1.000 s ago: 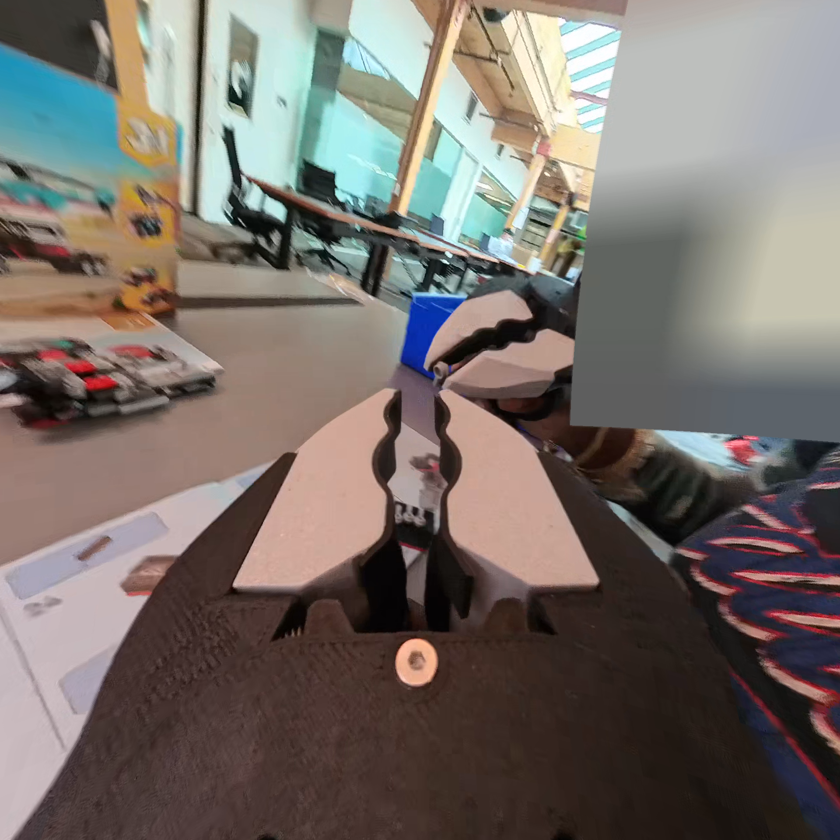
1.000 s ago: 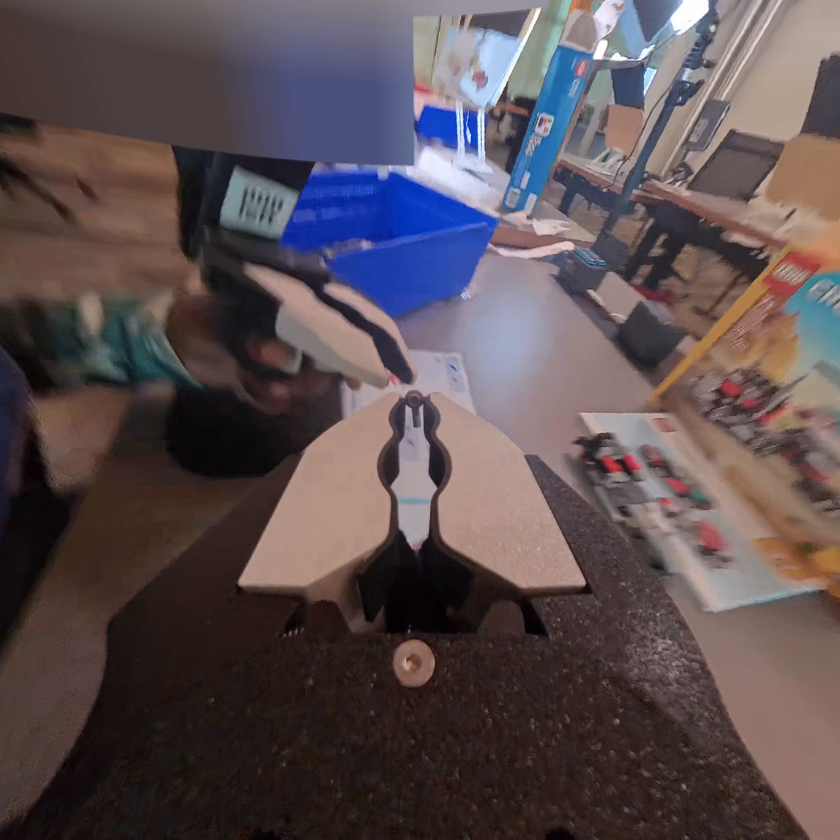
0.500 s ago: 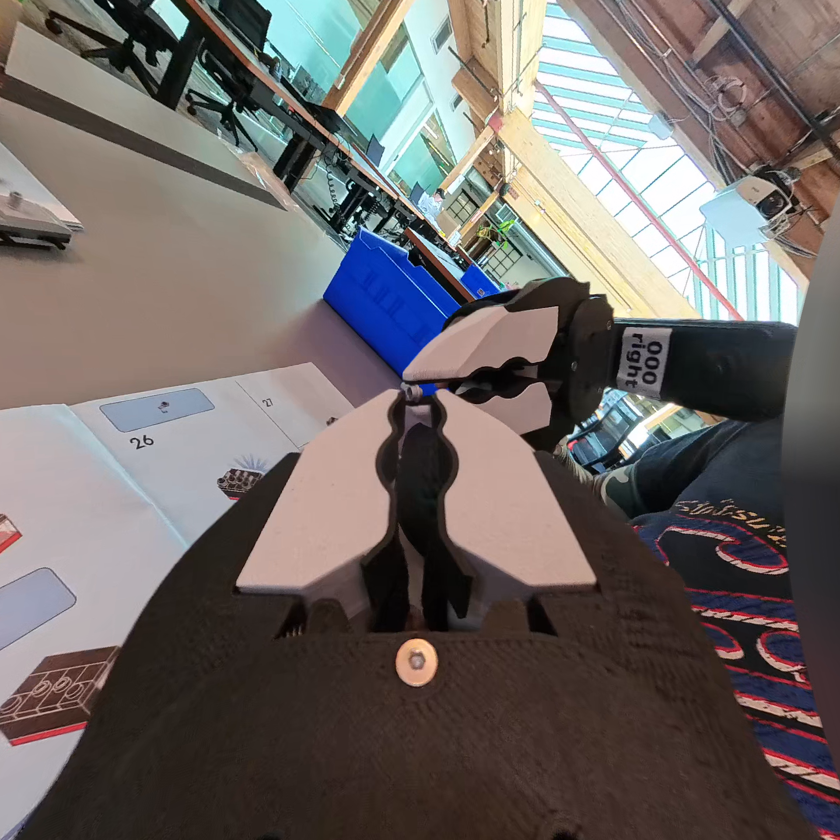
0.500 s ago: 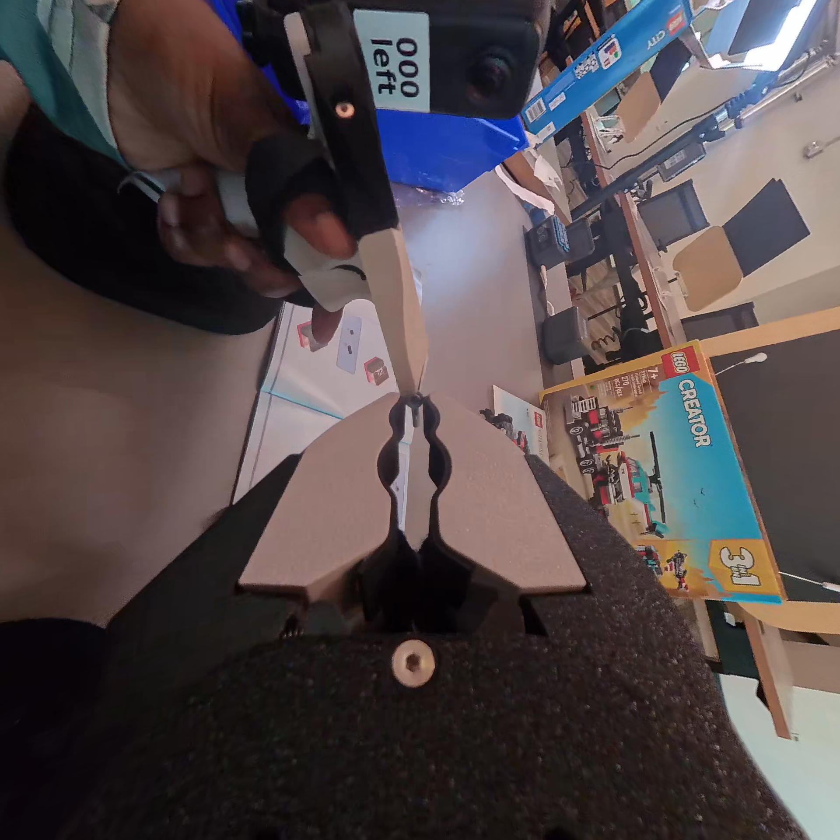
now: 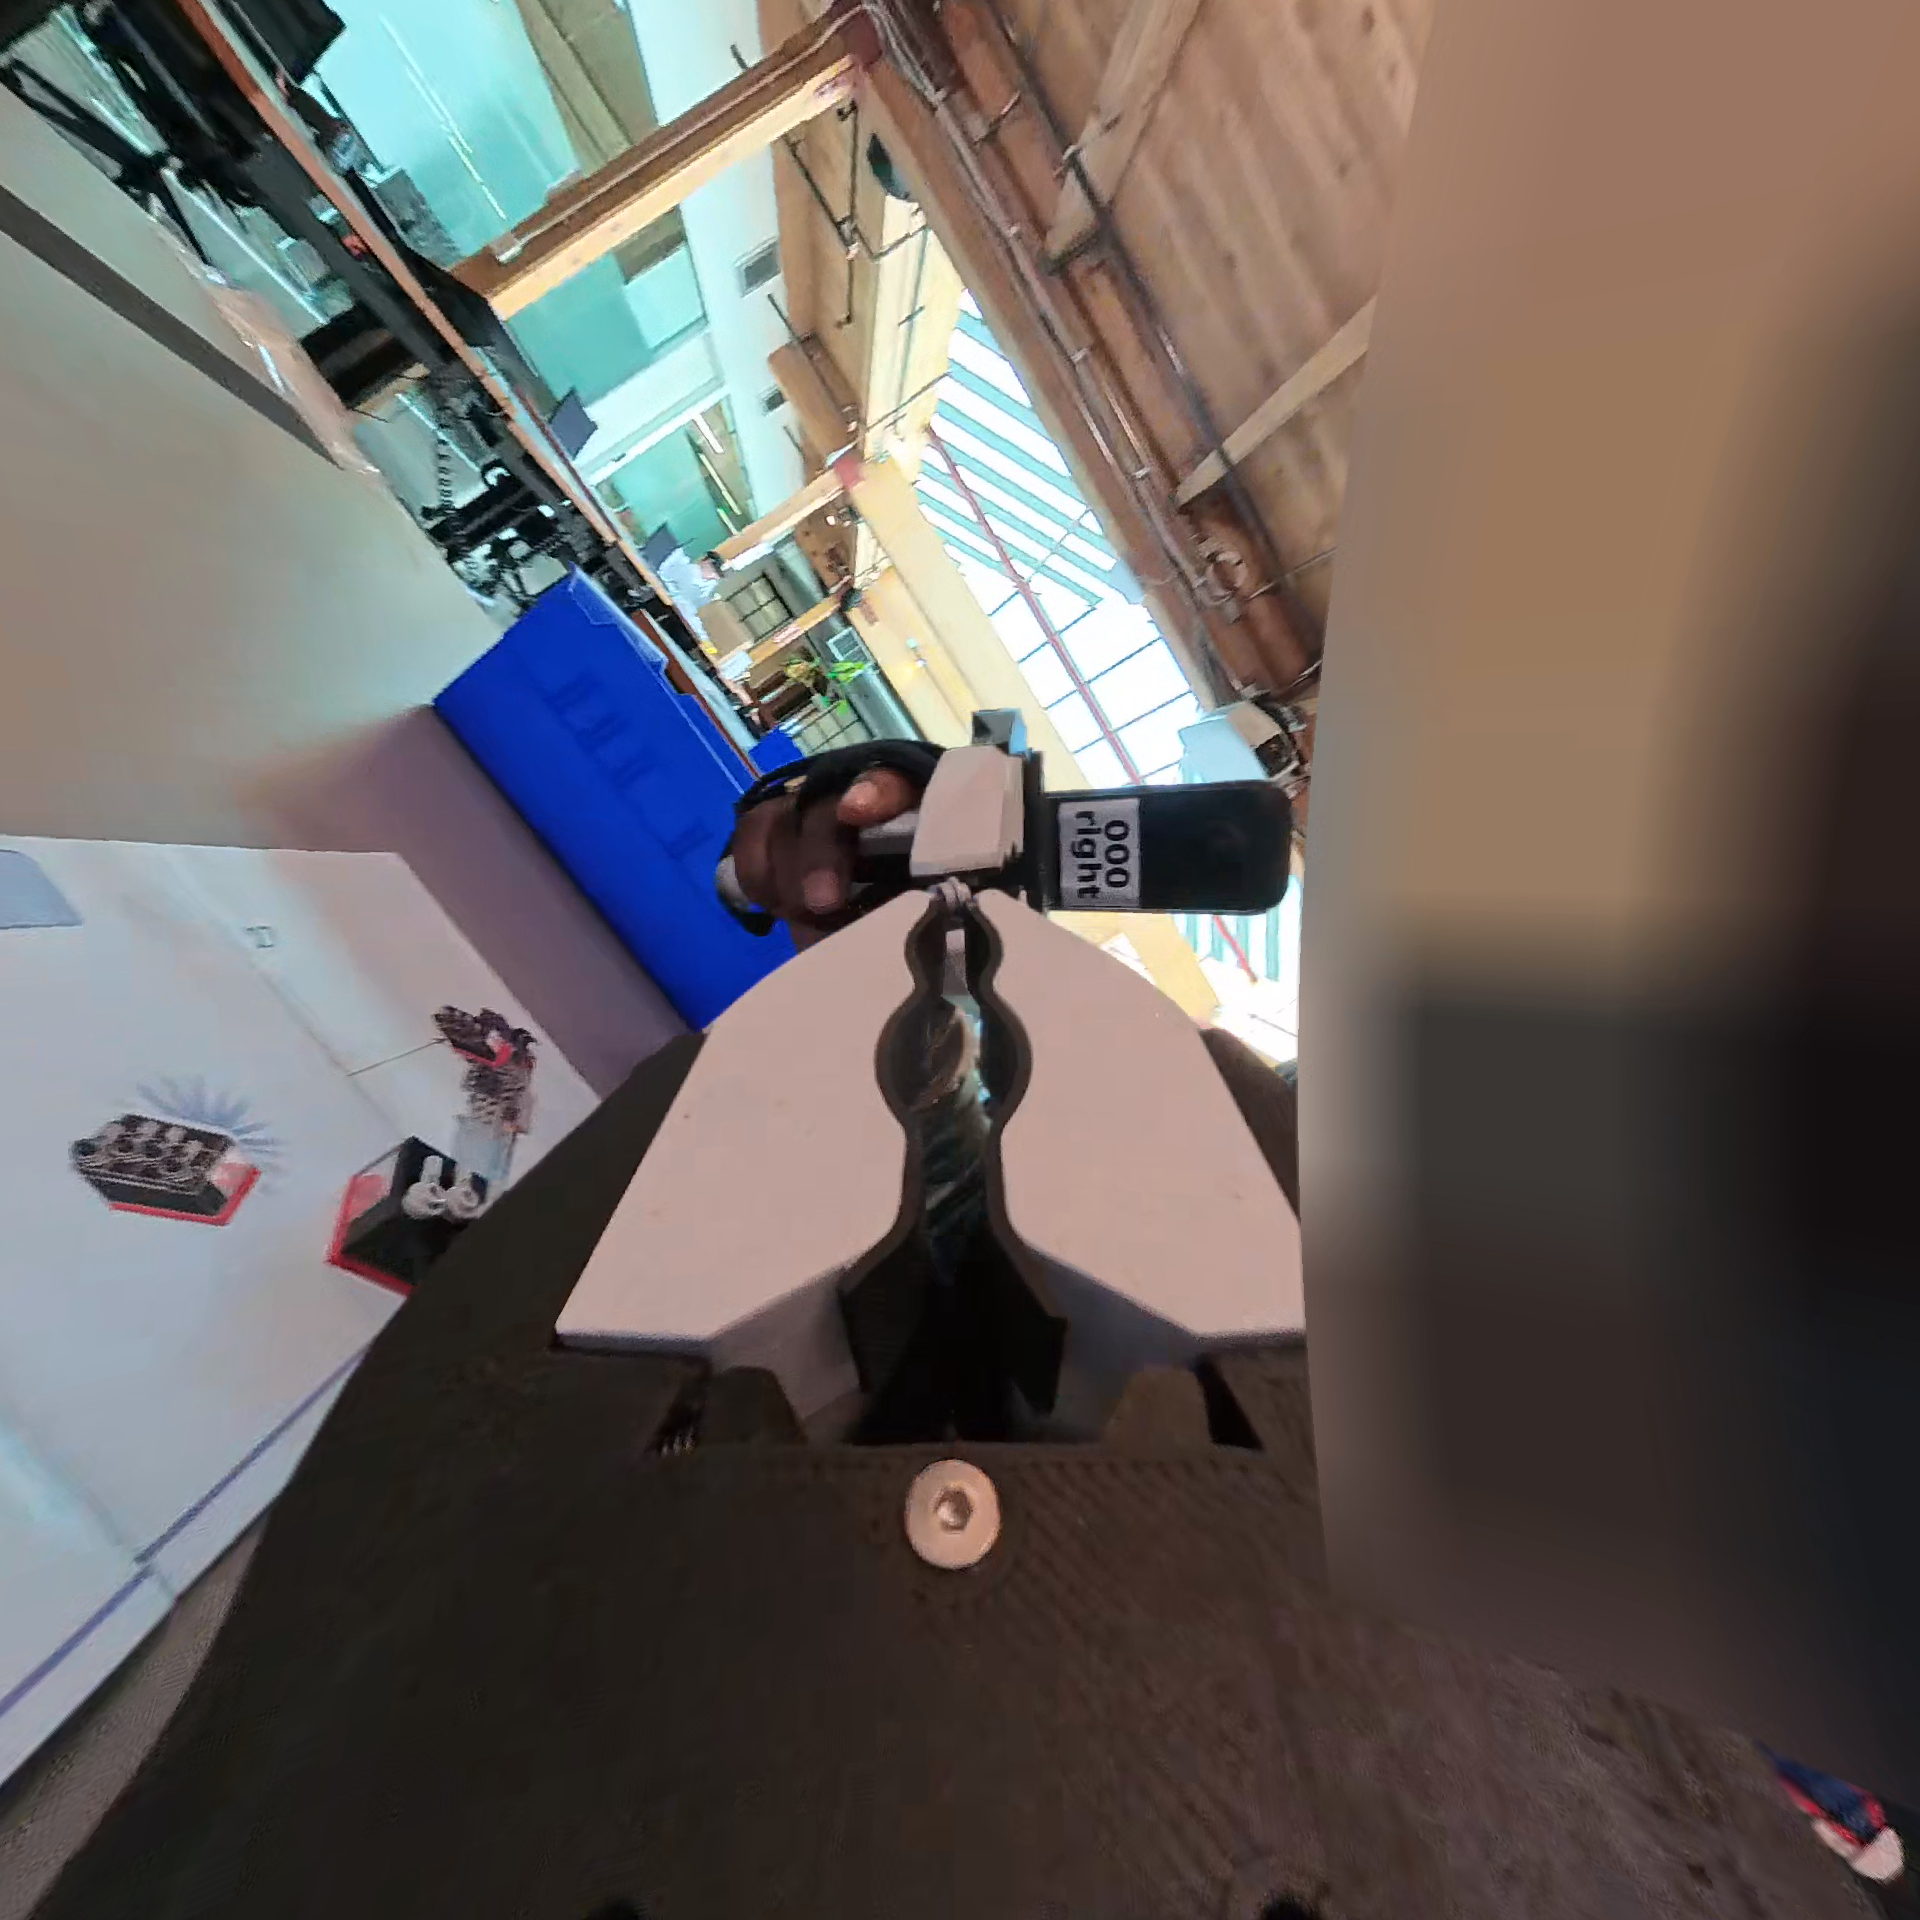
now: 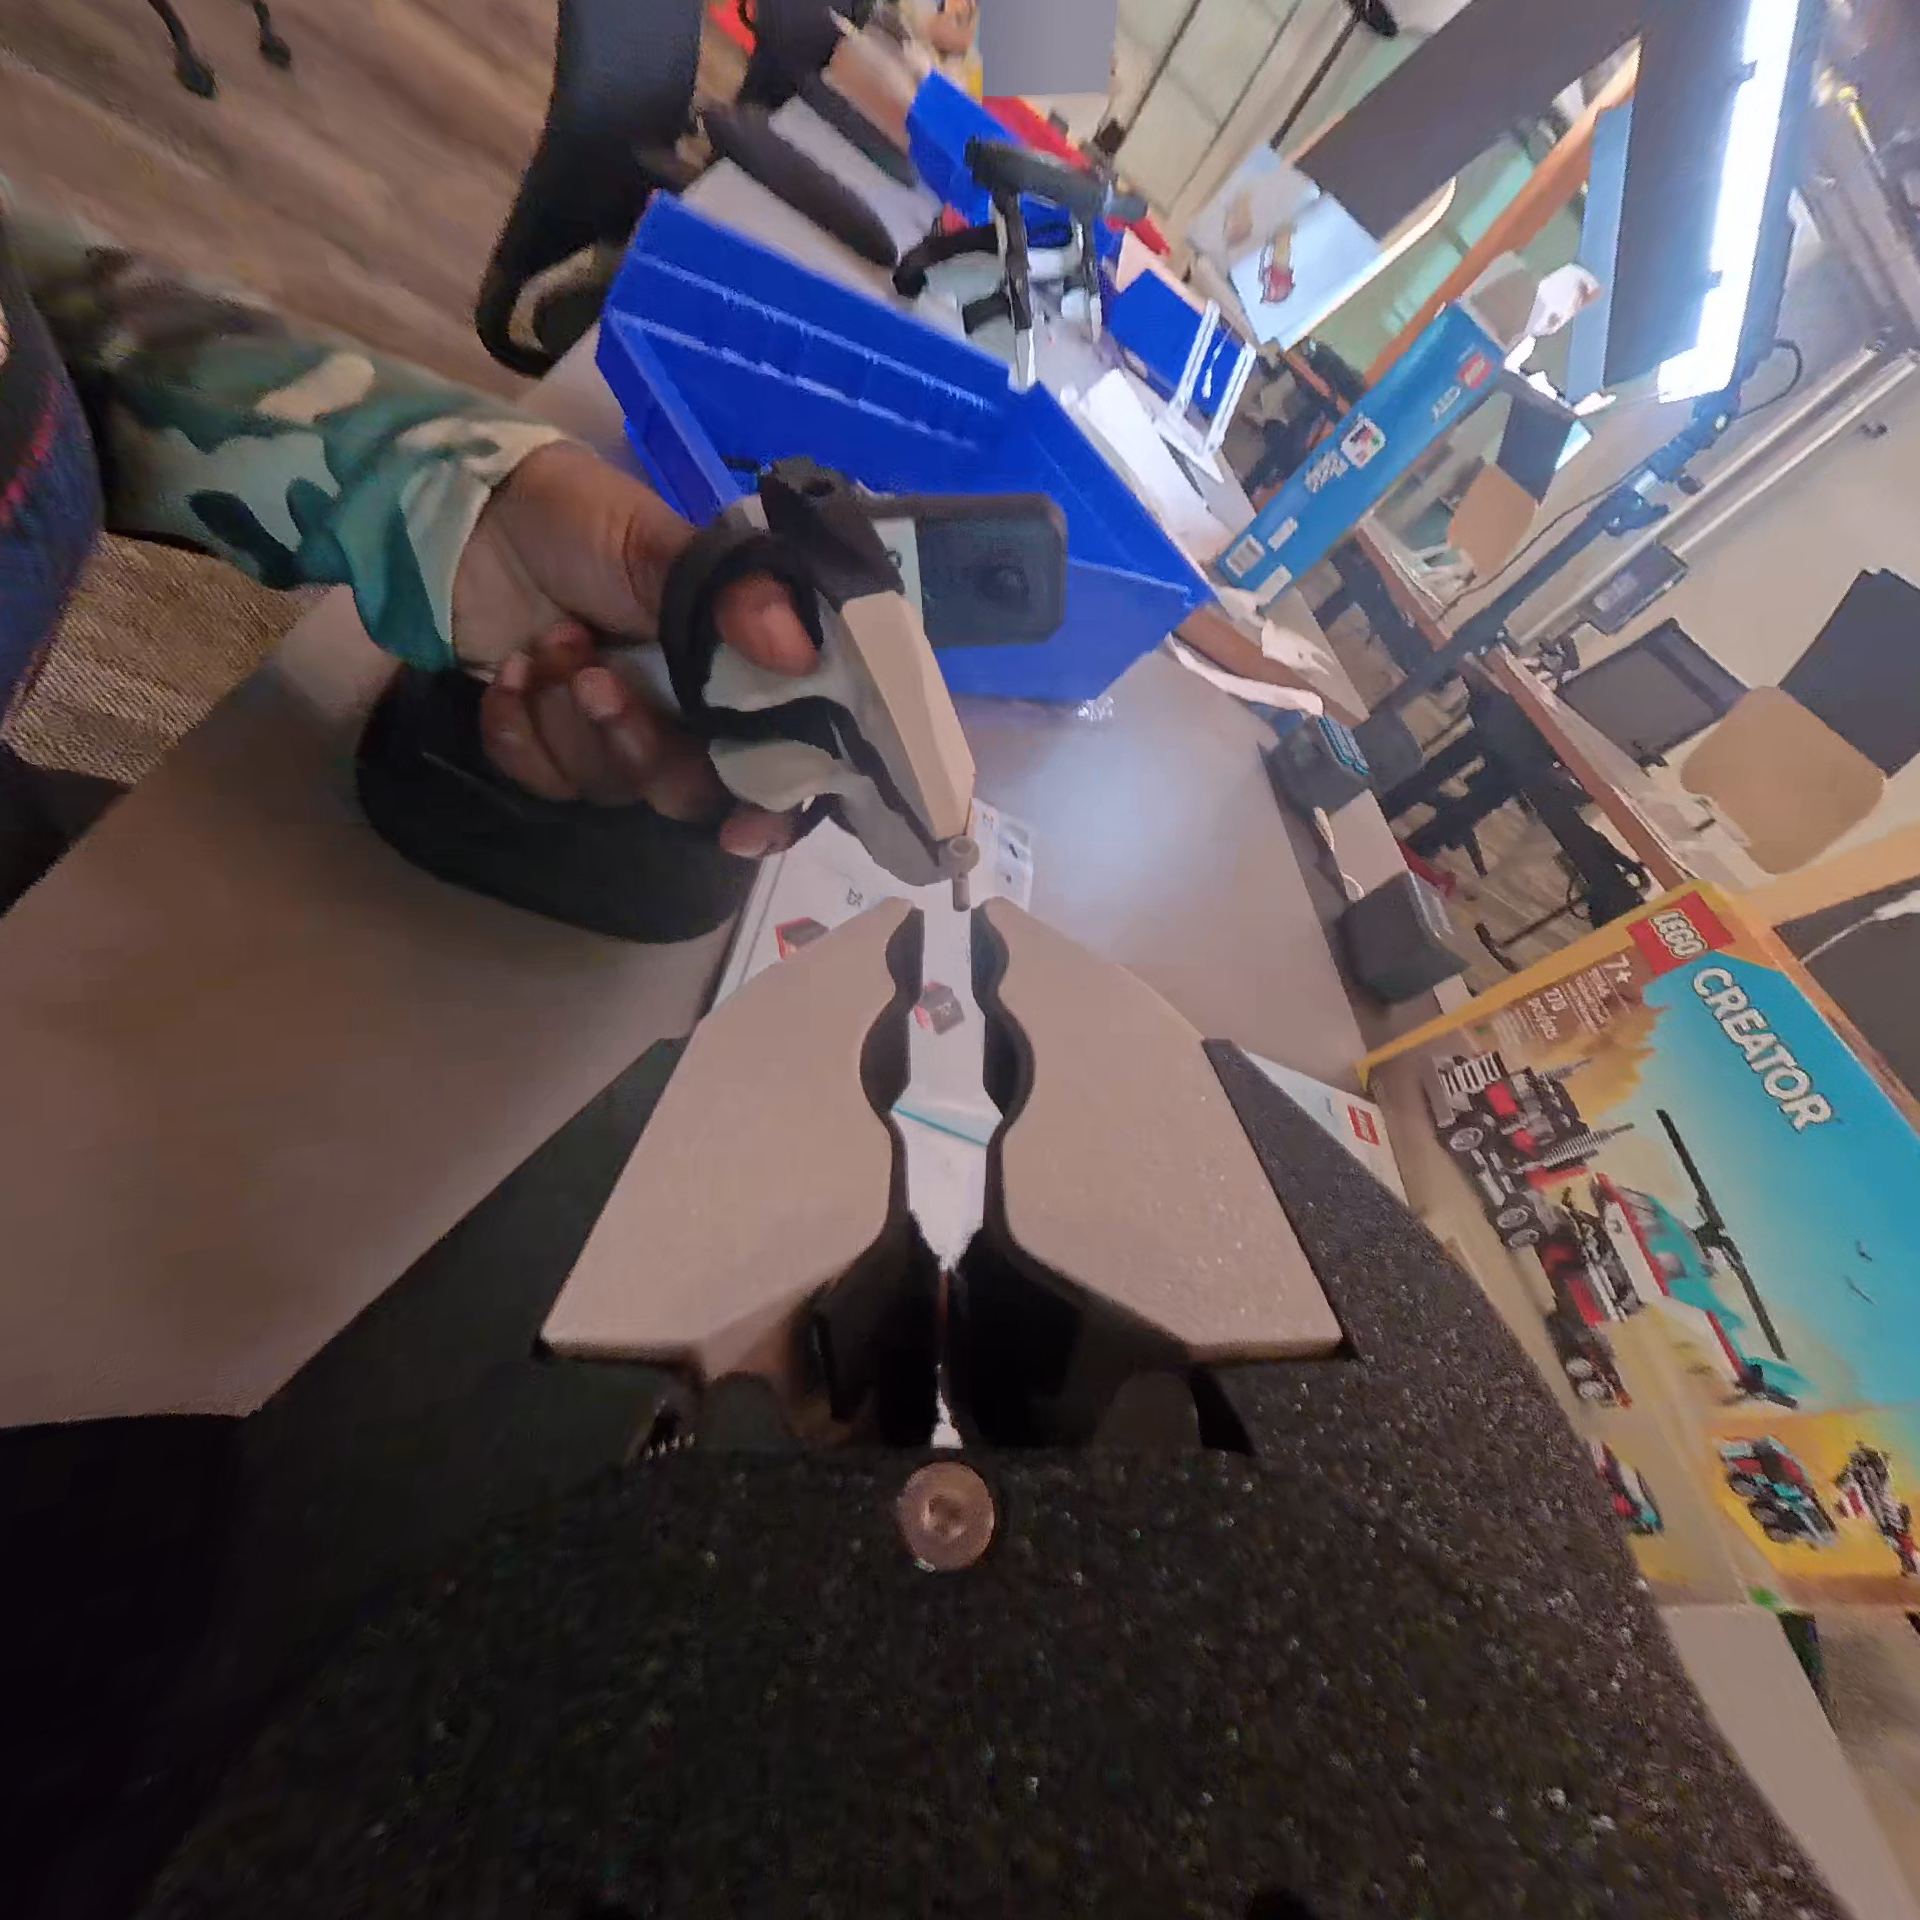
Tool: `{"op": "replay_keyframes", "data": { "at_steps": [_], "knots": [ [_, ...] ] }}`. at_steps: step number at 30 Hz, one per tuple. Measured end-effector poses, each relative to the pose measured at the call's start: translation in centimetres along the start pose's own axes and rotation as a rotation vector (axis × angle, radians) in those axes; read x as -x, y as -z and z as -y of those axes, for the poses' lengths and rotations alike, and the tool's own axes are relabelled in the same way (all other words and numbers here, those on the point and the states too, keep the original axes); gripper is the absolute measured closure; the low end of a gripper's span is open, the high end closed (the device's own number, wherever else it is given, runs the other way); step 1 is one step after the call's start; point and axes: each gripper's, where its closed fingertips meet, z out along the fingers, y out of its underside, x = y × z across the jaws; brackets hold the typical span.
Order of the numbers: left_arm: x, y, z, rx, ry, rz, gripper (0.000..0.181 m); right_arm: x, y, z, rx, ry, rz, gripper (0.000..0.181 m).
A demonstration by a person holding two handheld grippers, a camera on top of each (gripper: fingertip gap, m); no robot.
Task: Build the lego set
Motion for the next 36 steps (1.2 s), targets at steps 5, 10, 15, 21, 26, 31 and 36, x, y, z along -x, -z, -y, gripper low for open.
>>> {"op": "replay_keyframes", "data": {
  "at_steps": [5, 10, 15, 21, 26, 31, 36],
  "knots": [
    [0.2, -0.2, -0.2, -0.012, 0.030, -0.005, 0.178, -0.1, 0.1, 0.2, -0.025, 0.009, 0.006, 0.176],
    [0.2, -0.5, -0.5, -0.006, 0.037, -0.005, 0.178, -0.1, 0.1, -0.2, -0.016, 0.010, 0.009, 0.176],
    [0.3, -0.7, -0.5, -0.007, 0.037, -0.009, 0.178, -0.1, 0.3, -0.3, -0.025, -0.009, 0.025, 0.178],
    [1.9, -0.6, -1.3, 0.085, -0.144, 0.138, 0.165, 0.5, 1.4, -1.9, -0.020, -0.151, 0.131, 0.178],
    [5.9, 1.1, -3.8, 0.397, -0.482, 0.490, 0.146, 4.6, 2.3, -7.2, 0.165, -0.277, 0.397, 0.178],
    [6.3, 1.0, -5.6, 0.549, -0.686, 0.552, 0.170, 6.8, 1.2, -9.1, 0.222, -0.286, 0.515, 0.179],
    [7.4, 1.9, -7.1, 0.722, -0.800, 0.630, 0.176, 7.4, 0.6, -9.7, 0.242, -0.280, 0.570, 0.179]
  ]
}}
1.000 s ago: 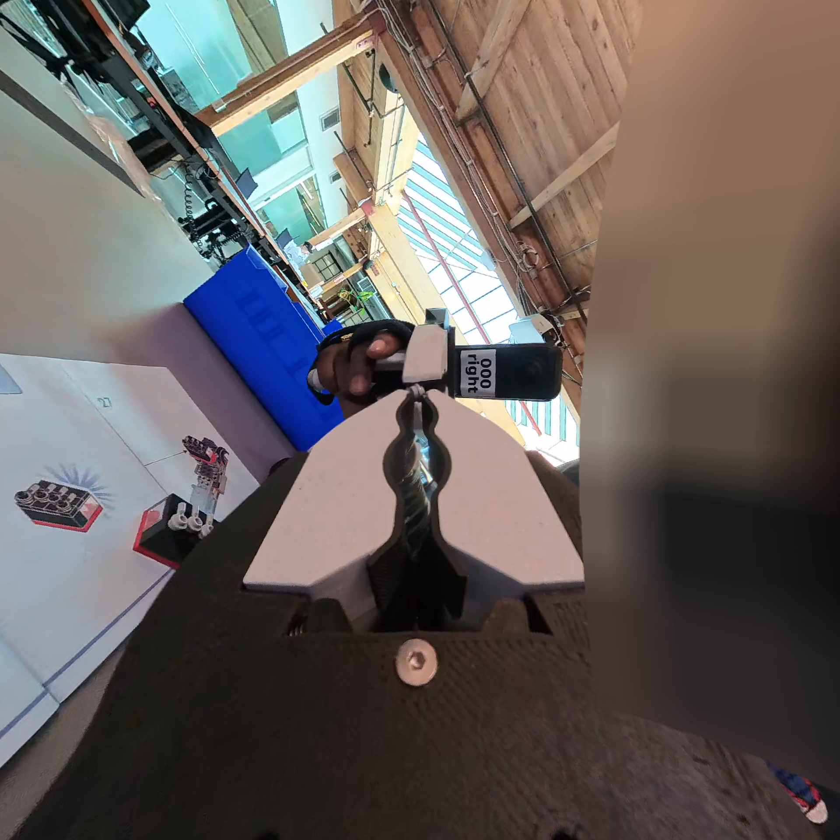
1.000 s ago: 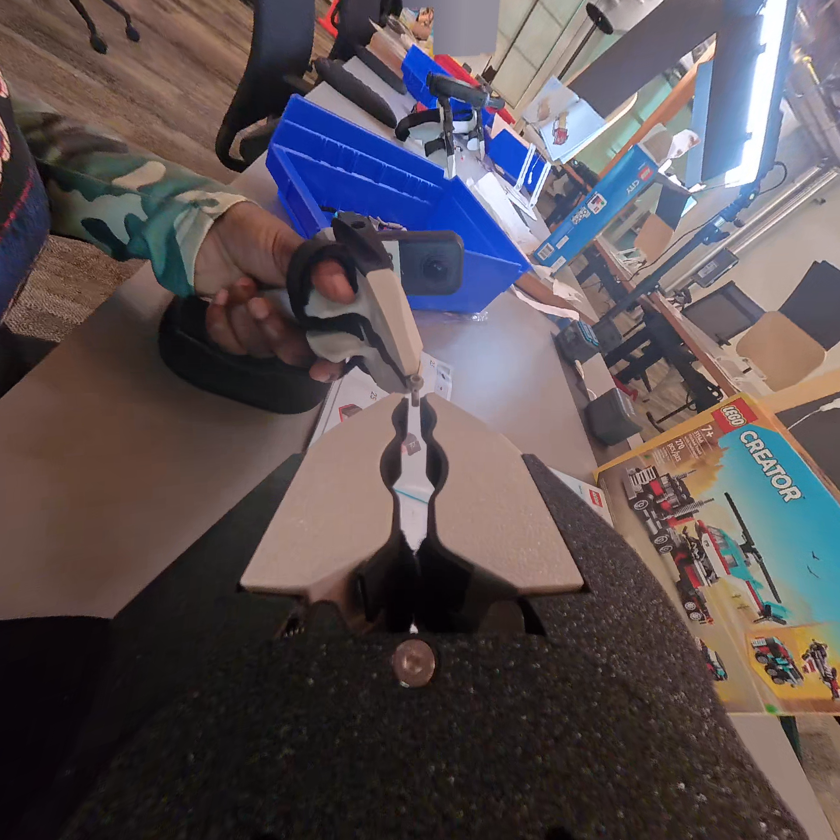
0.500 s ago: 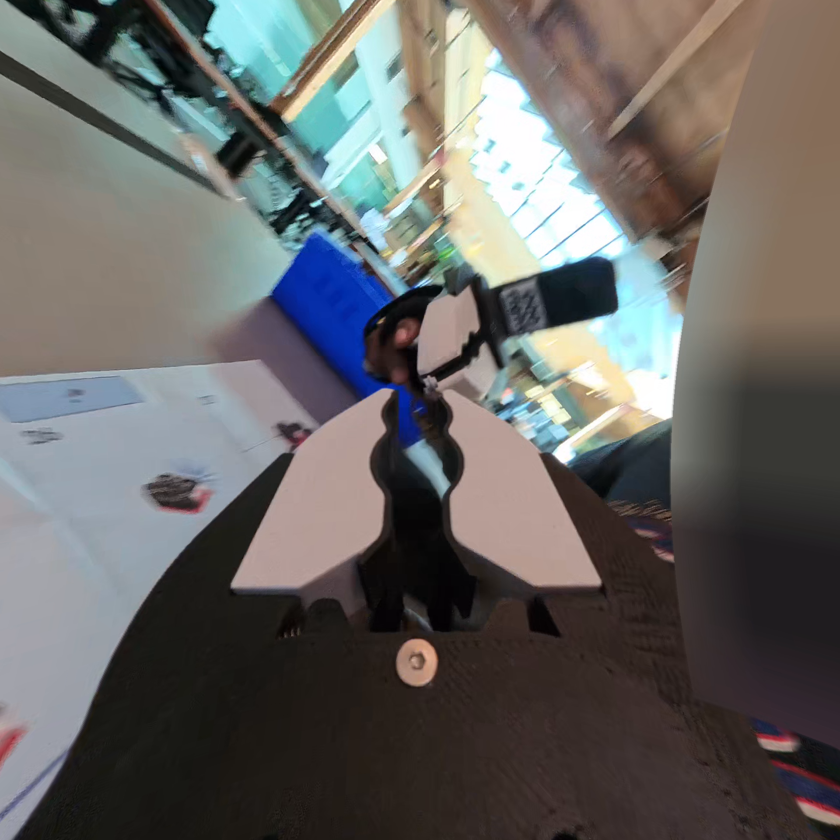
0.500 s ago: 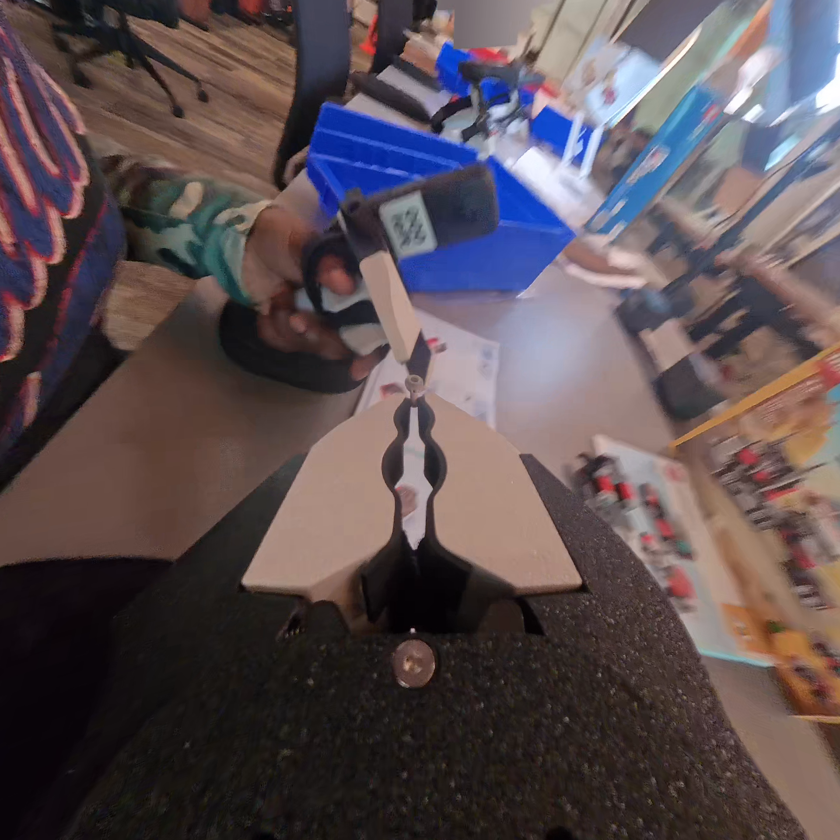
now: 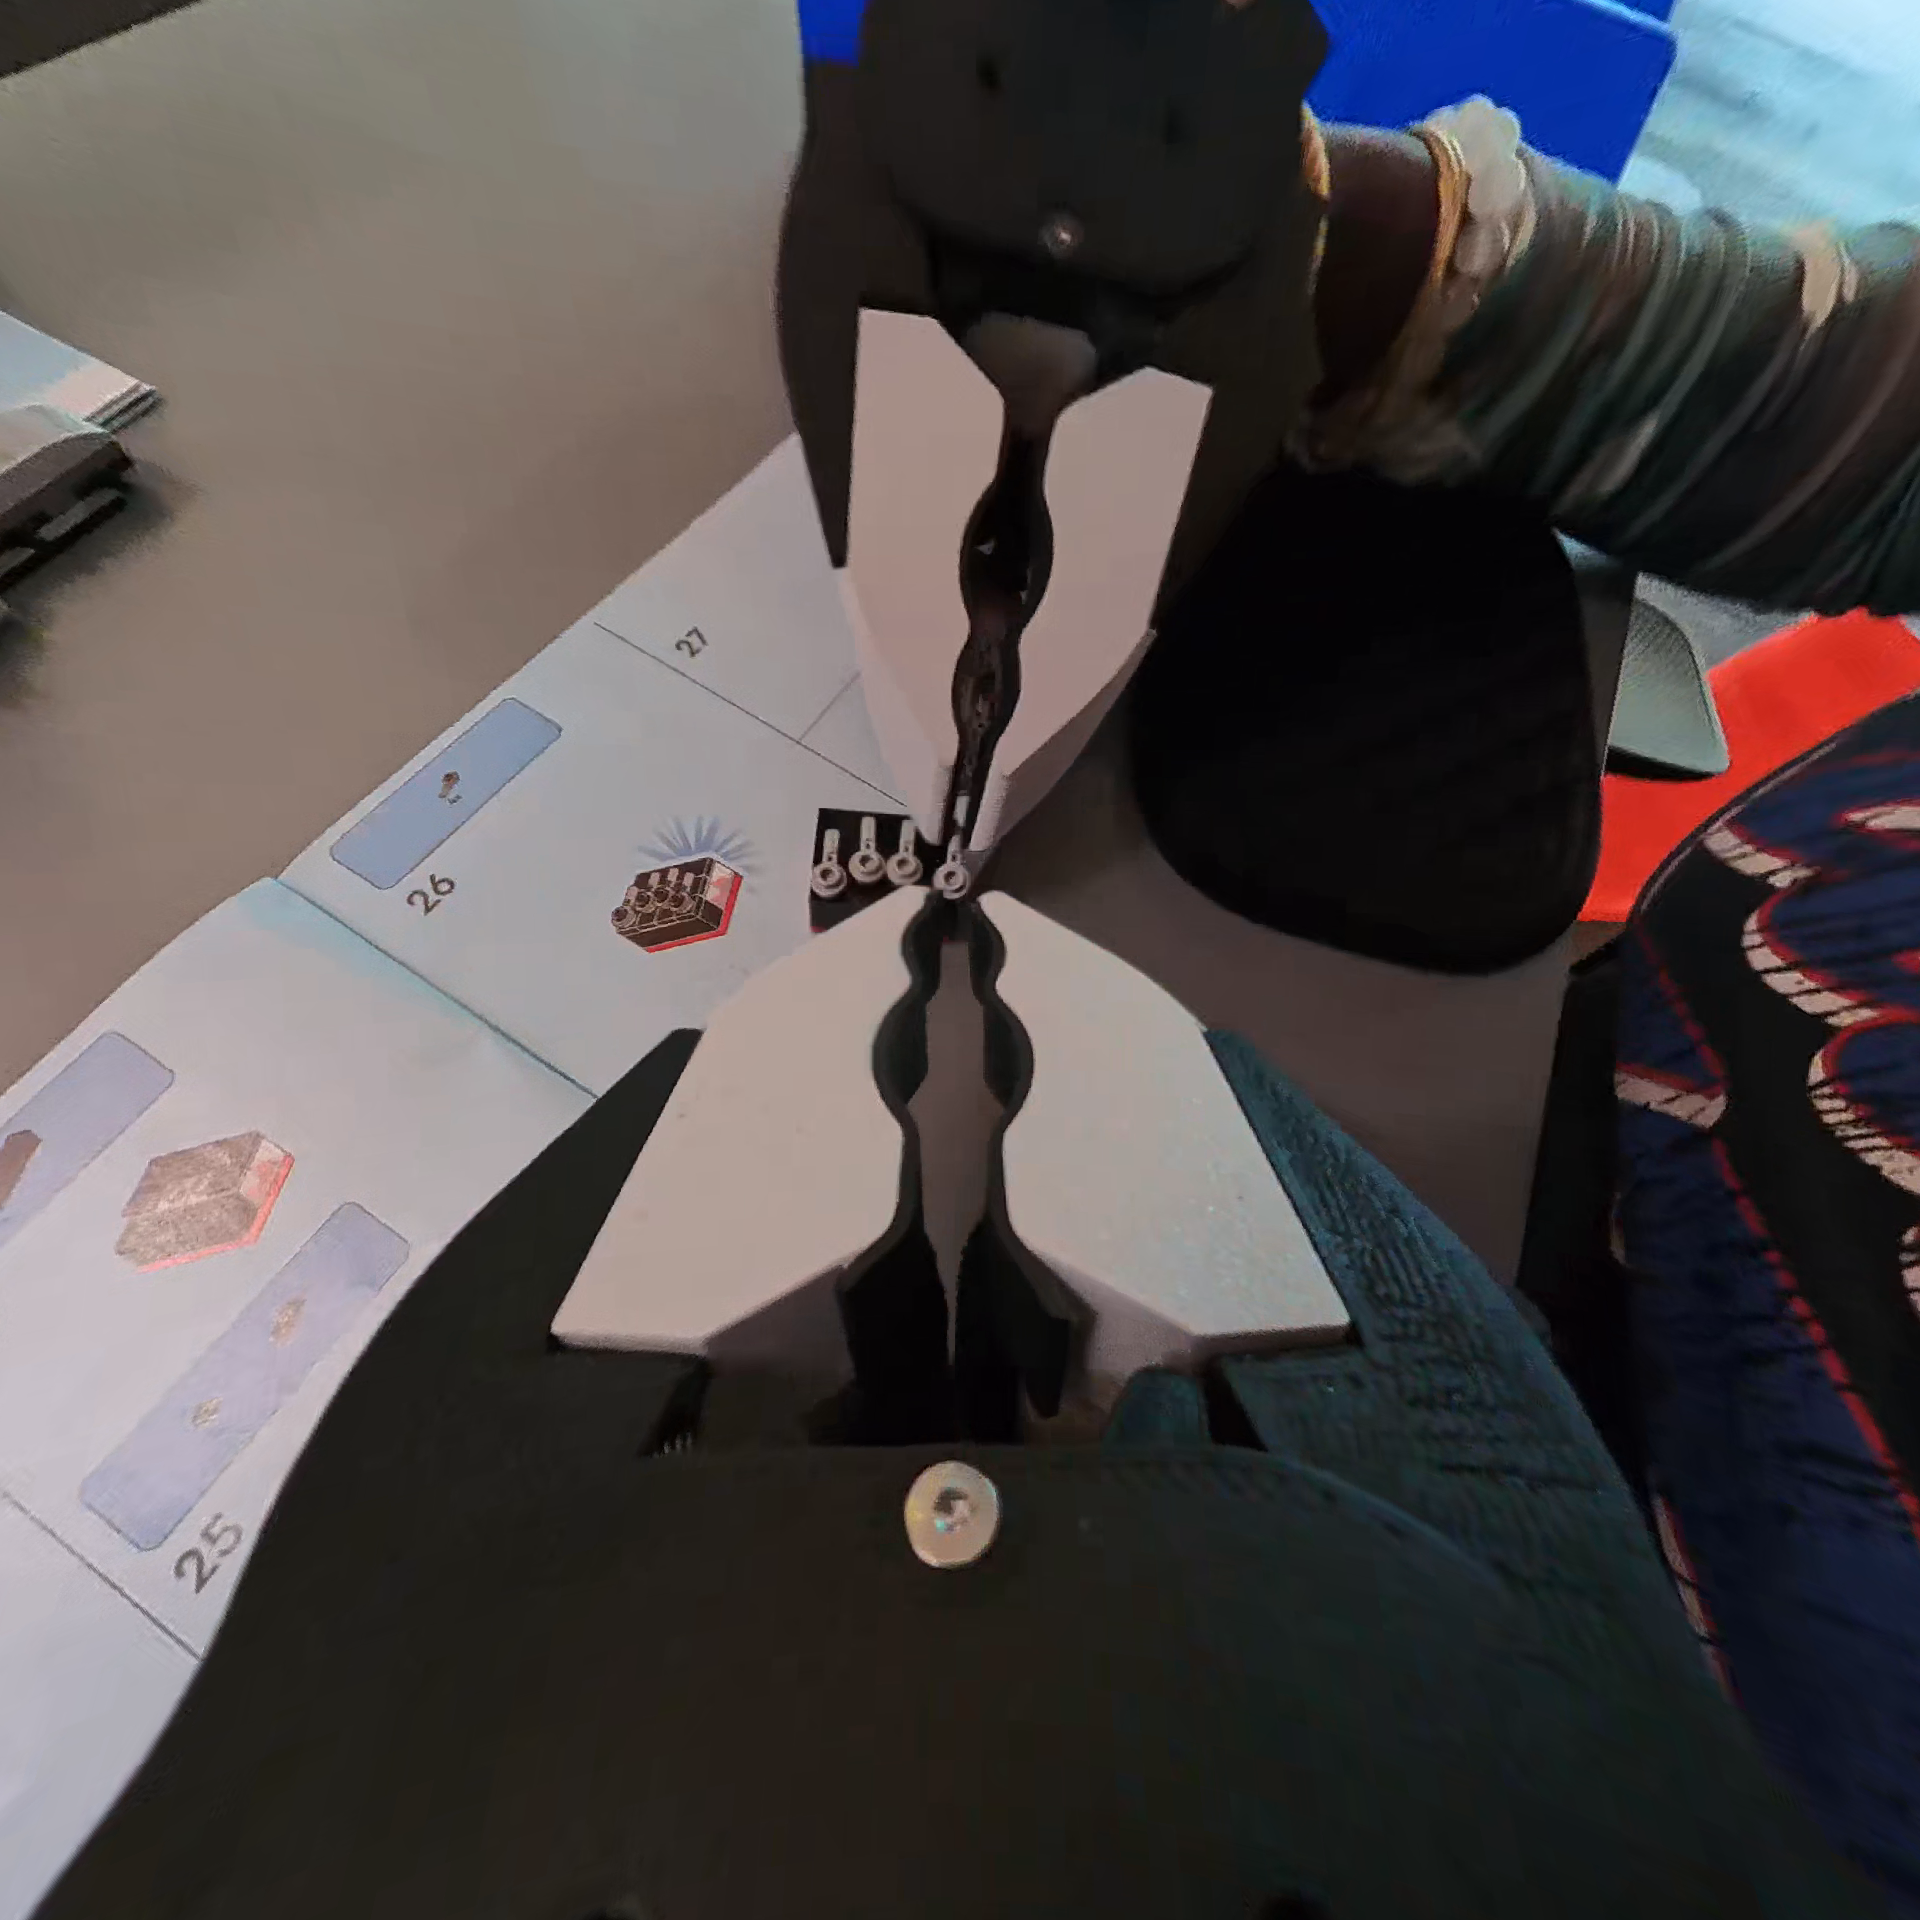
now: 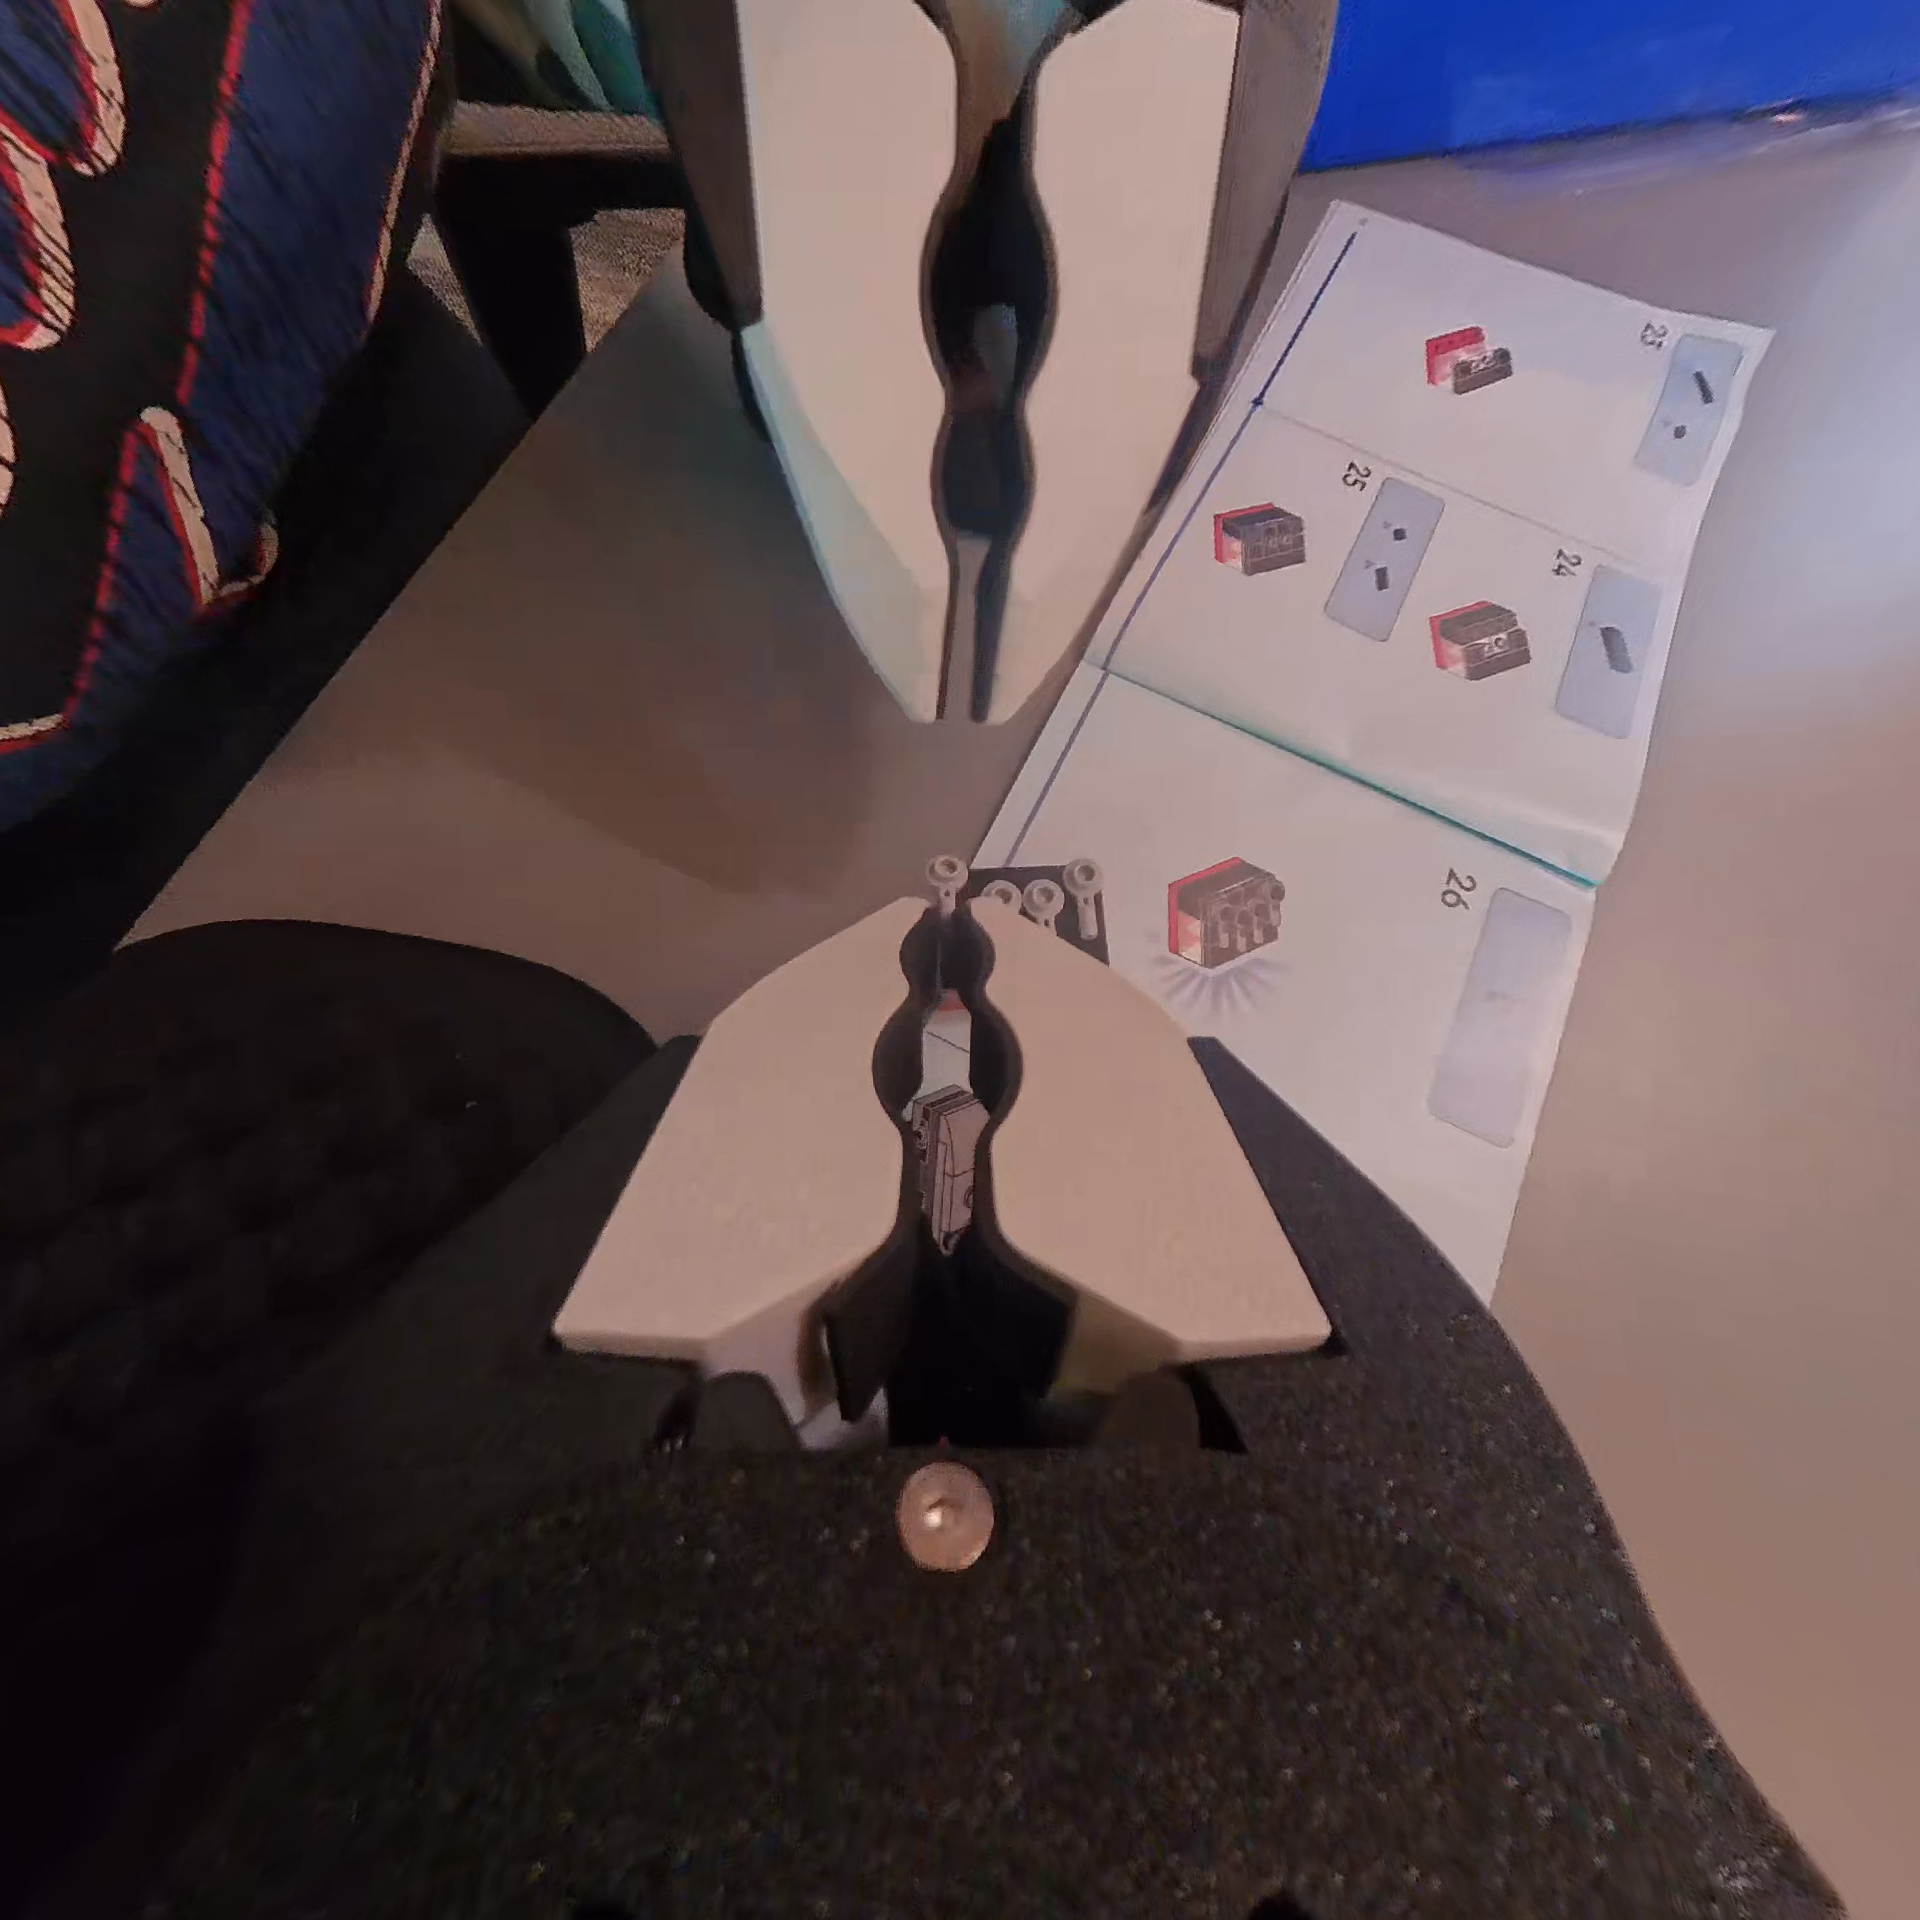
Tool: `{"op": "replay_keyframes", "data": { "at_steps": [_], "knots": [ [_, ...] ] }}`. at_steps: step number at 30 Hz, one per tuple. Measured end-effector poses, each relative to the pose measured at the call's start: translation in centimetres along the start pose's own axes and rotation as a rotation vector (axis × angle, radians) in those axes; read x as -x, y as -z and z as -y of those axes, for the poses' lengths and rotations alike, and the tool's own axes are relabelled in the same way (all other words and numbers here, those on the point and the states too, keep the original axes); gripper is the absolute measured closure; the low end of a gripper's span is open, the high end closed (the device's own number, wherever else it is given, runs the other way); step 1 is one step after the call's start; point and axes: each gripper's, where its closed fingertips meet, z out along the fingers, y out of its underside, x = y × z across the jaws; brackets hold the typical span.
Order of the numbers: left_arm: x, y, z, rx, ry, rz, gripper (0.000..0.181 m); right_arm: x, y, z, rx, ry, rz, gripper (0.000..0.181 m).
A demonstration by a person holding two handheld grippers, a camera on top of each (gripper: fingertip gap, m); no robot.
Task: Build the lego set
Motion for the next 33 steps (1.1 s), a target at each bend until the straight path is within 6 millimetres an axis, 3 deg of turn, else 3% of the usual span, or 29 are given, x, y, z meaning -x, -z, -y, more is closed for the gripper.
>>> {"op": "replay_keyframes", "data": {
  "at_steps": [20, 33],
  "knots": [
    [0.1, -2.6, -1.0, 0.130, -0.117, -0.014, 0.181, 0.0, -0.2, -0.4, 0.009, 0.001, 0.015, 0.179],
    [0.7, -2.2, -1.2, 0.154, -0.119, 0.023, 0.181, -0.2, 0.0, -0.6, 0.015, -0.016, 0.009, 0.178]
  ]
}}
